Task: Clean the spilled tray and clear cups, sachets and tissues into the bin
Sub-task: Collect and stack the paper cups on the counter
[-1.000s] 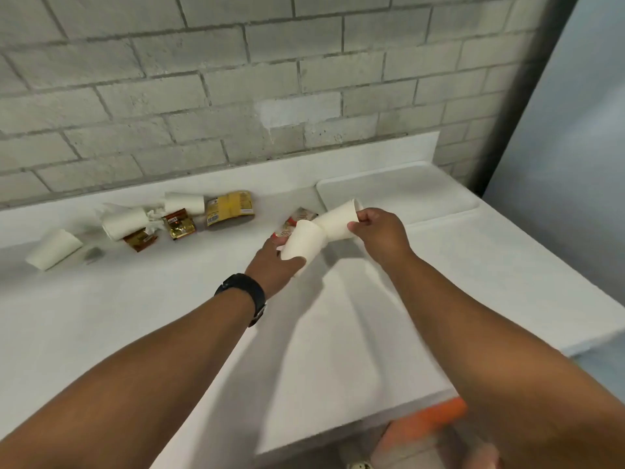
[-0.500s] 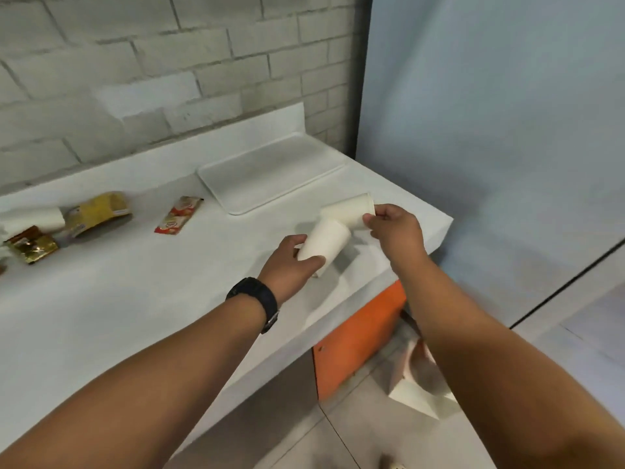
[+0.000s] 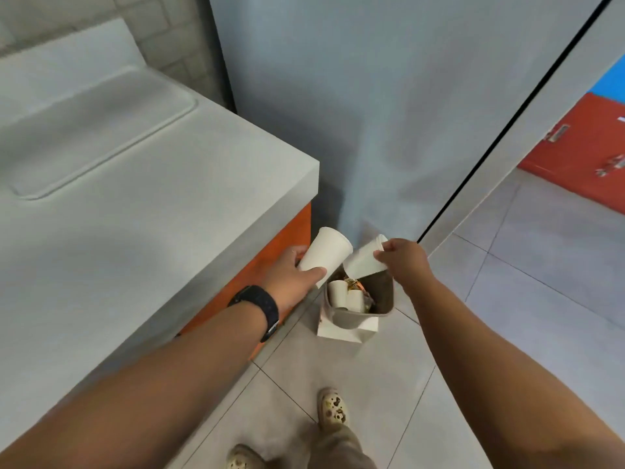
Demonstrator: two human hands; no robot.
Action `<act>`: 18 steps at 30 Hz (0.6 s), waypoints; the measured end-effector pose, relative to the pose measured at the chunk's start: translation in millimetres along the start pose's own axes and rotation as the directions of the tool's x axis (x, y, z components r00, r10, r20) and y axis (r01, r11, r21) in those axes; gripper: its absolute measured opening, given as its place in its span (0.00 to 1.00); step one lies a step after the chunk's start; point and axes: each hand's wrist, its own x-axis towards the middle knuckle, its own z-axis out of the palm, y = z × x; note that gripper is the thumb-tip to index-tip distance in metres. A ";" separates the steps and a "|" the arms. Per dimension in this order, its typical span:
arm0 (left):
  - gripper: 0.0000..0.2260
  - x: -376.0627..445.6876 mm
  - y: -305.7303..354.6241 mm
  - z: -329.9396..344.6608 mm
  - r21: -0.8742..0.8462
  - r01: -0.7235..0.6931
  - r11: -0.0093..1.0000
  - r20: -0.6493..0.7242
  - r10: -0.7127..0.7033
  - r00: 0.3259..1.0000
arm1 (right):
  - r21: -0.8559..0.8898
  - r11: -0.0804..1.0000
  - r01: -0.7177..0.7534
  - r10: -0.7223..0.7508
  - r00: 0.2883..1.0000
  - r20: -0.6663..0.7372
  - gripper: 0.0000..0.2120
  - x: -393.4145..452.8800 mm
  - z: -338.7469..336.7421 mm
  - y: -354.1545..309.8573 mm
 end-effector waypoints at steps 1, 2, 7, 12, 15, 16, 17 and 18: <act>0.23 5.6 -2.2 8.1 0.008 0.026 1.000 -0.004 -0.026 1.000 | -0.056 0.998 -0.022 0.024 0.999 0.030 0.09 8.6 3.0 9.0; 0.23 11.7 -5.7 15.1 0.009 0.051 0.999 -0.007 -0.051 0.999 | -0.117 0.993 -0.026 0.033 0.998 0.051 0.10 16.6 7.0 17.1; 0.22 44.2 -22.0 43.9 0.030 0.159 0.987 -0.015 -0.158 0.987 | -0.095 0.995 -0.033 0.050 0.981 0.185 0.15 44.5 16.5 48.0; 0.27 70.1 -39.1 68.9 0.052 0.262 0.964 -0.010 -0.262 0.965 | -0.115 0.993 -0.038 0.070 0.957 0.283 0.13 49.2 12.3 73.7; 0.36 85.7 -38.9 84.4 0.026 0.304 0.952 0.038 -0.305 0.952 | -0.105 0.992 -0.071 0.097 0.956 0.277 0.12 55.4 9.2 90.0; 0.41 90.3 -37.3 88.4 0.004 0.321 0.947 0.060 -0.321 0.945 | -0.101 0.992 -0.072 0.098 0.958 0.271 0.11 56.9 9.2 91.8; 0.44 93.3 -33.7 91.9 -0.010 0.329 0.944 0.083 -0.327 0.941 | -0.124 0.991 -0.056 0.087 0.961 0.262 0.11 57.6 8.3 91.1; 0.43 95.3 -29.8 94.7 -0.011 0.329 0.944 0.098 -0.326 0.940 | -0.164 0.986 -0.035 0.076 0.964 0.253 0.11 59.1 8.3 90.6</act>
